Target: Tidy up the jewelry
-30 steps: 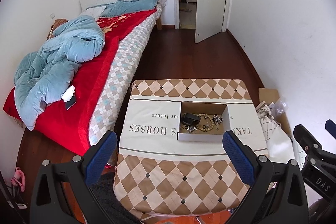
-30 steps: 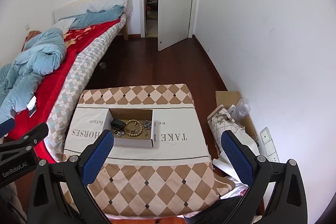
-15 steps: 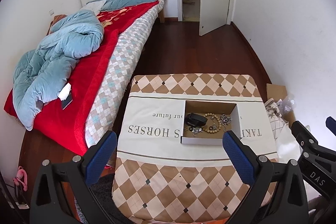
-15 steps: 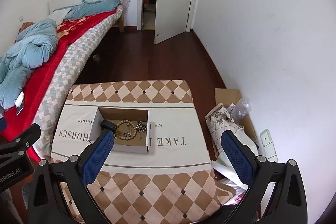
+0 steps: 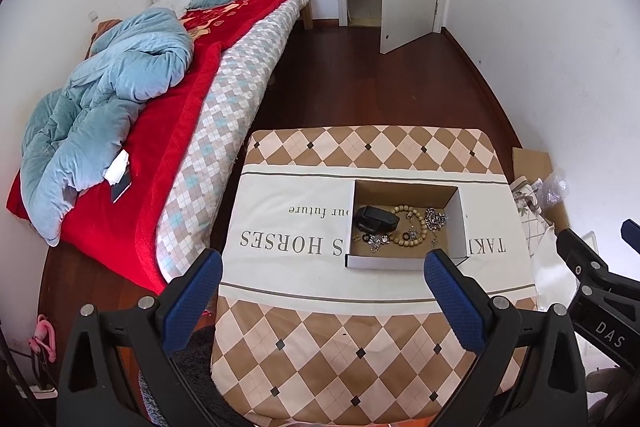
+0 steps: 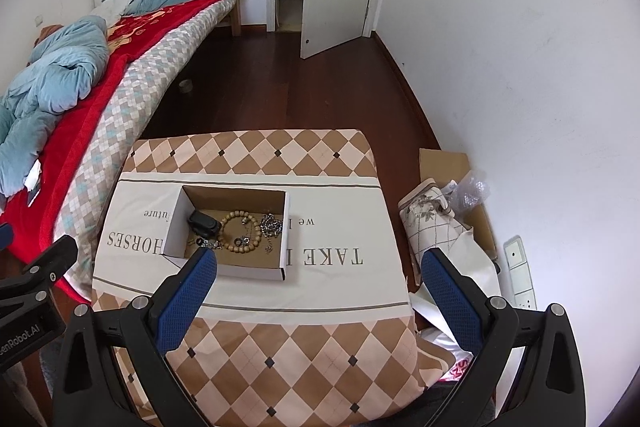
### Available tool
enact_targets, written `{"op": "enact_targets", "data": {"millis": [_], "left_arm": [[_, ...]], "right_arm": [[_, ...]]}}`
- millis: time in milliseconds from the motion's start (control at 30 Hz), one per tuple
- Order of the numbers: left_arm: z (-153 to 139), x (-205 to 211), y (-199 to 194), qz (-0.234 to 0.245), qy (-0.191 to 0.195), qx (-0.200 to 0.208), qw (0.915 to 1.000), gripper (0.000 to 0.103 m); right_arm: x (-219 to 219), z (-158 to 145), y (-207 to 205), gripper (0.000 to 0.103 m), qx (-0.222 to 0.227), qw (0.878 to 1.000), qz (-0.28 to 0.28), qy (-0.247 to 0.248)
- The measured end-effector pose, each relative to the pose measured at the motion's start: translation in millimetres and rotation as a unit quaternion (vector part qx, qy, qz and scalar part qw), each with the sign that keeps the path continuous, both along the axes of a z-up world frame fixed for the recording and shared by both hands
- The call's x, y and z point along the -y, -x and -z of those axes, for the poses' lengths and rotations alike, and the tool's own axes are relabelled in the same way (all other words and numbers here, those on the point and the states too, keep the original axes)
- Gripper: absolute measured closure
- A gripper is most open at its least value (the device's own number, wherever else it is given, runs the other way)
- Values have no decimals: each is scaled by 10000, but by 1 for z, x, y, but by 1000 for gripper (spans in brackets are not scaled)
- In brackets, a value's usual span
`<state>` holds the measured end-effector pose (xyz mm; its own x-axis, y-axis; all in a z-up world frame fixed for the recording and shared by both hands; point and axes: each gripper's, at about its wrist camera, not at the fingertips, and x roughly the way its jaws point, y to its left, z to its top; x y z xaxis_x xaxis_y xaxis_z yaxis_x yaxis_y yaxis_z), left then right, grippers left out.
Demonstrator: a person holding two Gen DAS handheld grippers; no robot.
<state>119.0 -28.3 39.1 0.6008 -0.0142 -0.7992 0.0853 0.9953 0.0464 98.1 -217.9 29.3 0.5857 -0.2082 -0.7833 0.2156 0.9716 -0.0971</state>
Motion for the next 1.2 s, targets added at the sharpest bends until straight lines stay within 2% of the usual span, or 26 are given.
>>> {"op": "enact_targets", "data": {"millis": [600, 1200], "left_arm": [[-7, -5, 3, -114, 50, 167, 9998, 0], [-5, -3, 4, -76, 15, 152, 9999, 0]], "right_arm": [[0, -4, 3, 0, 28, 10000, -1, 19], [-4, -7, 6, 0, 48, 10000, -44, 47]]}}
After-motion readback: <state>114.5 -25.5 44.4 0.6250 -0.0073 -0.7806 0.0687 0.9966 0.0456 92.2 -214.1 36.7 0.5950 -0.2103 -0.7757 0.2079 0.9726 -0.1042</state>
